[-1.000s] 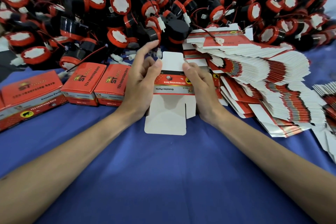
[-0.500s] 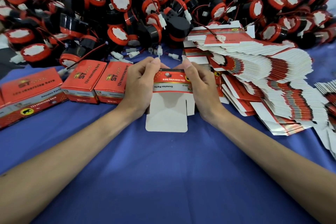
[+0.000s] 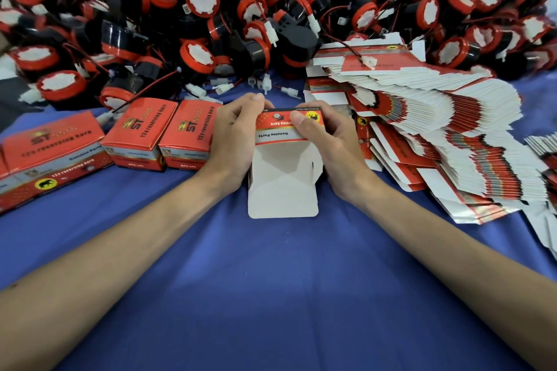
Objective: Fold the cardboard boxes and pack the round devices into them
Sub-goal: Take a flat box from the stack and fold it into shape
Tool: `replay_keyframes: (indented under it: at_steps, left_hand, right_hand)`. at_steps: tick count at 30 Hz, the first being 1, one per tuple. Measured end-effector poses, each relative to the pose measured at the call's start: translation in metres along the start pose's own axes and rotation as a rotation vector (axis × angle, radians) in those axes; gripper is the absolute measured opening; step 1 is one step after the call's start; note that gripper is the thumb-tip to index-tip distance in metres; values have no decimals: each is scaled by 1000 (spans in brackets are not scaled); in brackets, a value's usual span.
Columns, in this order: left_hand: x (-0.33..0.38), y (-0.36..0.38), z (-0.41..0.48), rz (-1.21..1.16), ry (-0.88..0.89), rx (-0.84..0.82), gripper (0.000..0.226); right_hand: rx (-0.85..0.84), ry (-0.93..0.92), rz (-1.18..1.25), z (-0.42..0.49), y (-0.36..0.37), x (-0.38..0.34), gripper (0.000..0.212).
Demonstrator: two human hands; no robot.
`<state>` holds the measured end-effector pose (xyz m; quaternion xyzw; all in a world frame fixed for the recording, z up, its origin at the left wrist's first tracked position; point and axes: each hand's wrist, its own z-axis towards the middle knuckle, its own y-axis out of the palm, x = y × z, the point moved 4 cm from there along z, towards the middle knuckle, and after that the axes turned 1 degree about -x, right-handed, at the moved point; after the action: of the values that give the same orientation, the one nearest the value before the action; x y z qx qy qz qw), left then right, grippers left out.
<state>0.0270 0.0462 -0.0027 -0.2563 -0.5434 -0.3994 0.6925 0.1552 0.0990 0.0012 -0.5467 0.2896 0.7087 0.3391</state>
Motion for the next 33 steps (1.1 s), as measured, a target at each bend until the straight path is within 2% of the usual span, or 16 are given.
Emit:
replay_keyframes:
  at_steps: [4,6,8,9,12,14,16,20,22,29,31,33]
  left_hand:
    - [-3,4,-1,-111,-130,-46,32]
    - [0,8,-4,-226,-141,-170,31]
    - [4,11,-7,-213,-76,-284,35]
    - [6,13,-10,-182,-53,-333,40]
    - [6,13,-12,-18,-31,-390,76]
    - [5,13,-10,67,-39,-355,82]
    - [4,13,-7,94,-40,-298,69]
    - [1,6,-2,132,-42,-141,47]
    - [3,5,-1,146,-34,-90,43]
    - [5,3,-3,-114,-161,-87,56]
    - [6,4,-4,-164,-174,-112,57]
    - [5,6,-3,-271,-194,-160,51]
  right_hand:
    - [15,87,125,3,-3,6,9]
    - [57,110,219,5,-5,7,10]
    - [130,112,275,7,-9,6,11]
    - [166,114,274,8,-10,6,12]
    - [233,142,232,11,-15,7,16]
    - [248,137,177,10,-15,7,18]
    - [207,83,114,8,-13,5,24]
    - [29,-70,-70,-2,-5,-1,82]
    - [8,-80,-192,-4,-3,-4,95]
    - [-186,-88,-339,-5,3,-1,108]
    - [-180,-125,-387,-5,4,-1,101]
    - [-82,-130,-310,-1,0,-5,82]
